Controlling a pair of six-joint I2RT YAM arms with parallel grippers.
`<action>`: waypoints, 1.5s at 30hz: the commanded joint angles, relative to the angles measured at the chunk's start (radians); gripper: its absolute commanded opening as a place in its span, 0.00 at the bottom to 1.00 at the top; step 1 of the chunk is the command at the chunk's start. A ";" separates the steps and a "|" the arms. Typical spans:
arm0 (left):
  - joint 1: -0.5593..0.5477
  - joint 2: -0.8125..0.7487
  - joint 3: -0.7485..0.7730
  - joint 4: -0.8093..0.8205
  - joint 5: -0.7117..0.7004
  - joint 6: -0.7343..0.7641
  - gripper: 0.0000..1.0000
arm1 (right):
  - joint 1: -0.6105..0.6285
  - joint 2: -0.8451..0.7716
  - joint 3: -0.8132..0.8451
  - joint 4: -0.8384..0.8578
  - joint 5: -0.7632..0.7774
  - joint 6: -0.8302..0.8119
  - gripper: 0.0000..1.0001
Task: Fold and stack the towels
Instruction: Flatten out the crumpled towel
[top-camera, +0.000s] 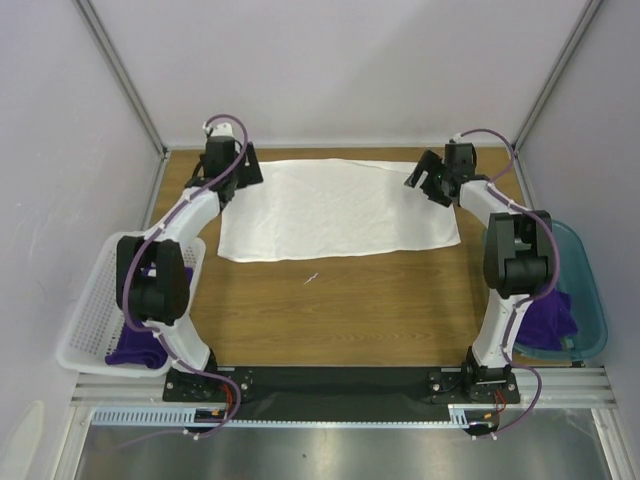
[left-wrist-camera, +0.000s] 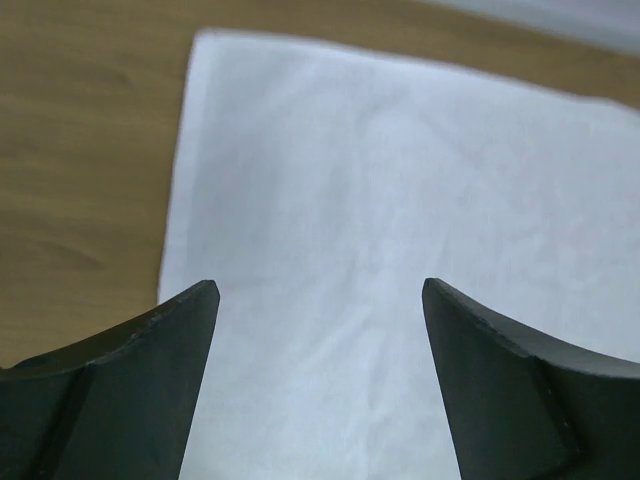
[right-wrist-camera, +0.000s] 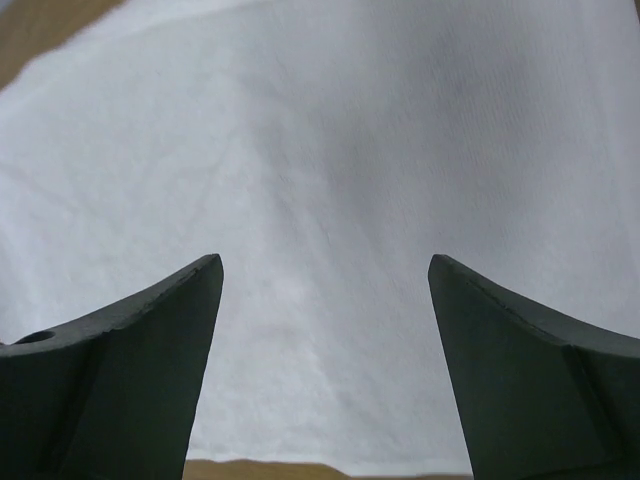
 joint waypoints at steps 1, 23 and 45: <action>-0.021 -0.070 -0.154 0.033 0.093 -0.127 0.88 | 0.003 -0.069 -0.097 0.024 0.076 -0.021 0.89; -0.076 -0.114 -0.498 0.006 0.005 -0.218 0.77 | 0.007 -0.361 -0.632 0.012 0.235 0.048 0.87; -0.164 -0.379 -0.757 -0.296 -0.268 -0.489 0.66 | -0.008 -0.526 -0.837 -0.110 0.278 0.102 0.86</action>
